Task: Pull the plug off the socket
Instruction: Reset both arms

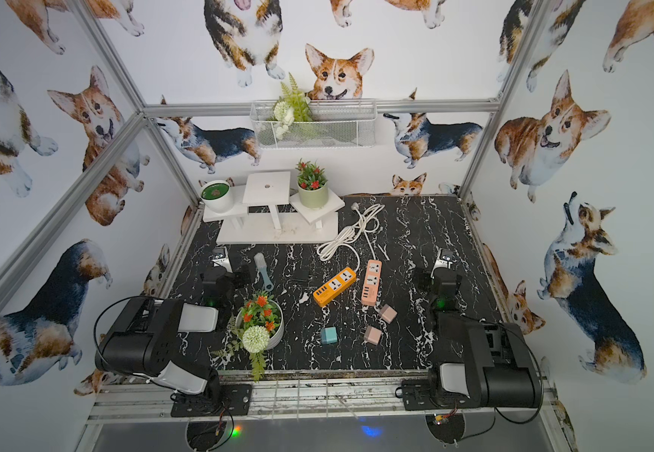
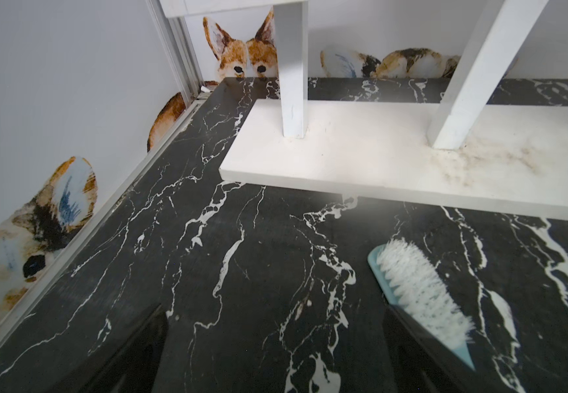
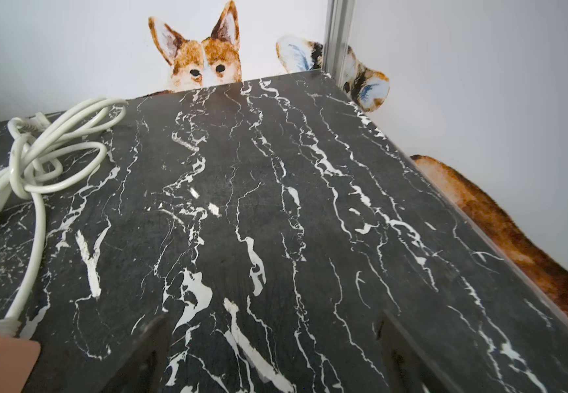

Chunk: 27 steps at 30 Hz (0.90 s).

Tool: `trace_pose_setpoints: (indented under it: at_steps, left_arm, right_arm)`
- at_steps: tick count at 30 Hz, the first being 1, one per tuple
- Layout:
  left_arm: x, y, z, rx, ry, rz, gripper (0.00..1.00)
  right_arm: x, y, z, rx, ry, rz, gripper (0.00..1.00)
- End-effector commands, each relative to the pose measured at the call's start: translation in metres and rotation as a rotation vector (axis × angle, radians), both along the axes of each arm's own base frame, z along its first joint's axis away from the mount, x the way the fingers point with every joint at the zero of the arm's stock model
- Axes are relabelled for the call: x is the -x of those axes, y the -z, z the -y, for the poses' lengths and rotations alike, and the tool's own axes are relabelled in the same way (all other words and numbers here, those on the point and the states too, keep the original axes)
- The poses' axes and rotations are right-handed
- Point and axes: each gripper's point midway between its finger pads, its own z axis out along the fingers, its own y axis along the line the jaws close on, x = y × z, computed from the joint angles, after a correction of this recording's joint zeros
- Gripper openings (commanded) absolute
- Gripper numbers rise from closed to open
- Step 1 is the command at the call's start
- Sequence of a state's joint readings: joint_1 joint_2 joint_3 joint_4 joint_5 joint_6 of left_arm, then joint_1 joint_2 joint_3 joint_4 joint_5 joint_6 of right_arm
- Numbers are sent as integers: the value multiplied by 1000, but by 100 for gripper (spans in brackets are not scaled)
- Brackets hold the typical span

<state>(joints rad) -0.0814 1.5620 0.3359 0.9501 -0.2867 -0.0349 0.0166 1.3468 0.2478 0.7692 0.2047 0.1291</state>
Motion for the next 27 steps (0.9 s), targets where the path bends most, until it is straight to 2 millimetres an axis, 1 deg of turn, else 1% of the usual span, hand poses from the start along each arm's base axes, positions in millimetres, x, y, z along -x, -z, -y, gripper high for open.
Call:
trace_pose_setpoints:
  at_steps: [1,2,5,7,9,27]
  left_arm:
    - [-7,-10,2,8,10,40,100]
    - [-7,-10,2,10,9,38,100]
    - [-7,-10,2,7,10,41,100]
    - [-7,-11,2,7,10,43,100]
    - [-7,-11,2,7,11,44,100]
    - [-10,-10,6,-3,33,27,100]
  right_arm:
    - [-14,-14,-7,17,-47,113,100]
    - [-17,-15,-6,16,-44,118,100]
    - [-20,-10,-2,2,-18,49,100]
    - [-24,-10,0,8,-13,62,100]
    - [-23,-7,0,4,-11,29,100]
    - [-22,-10,-1,2,-11,51,100]
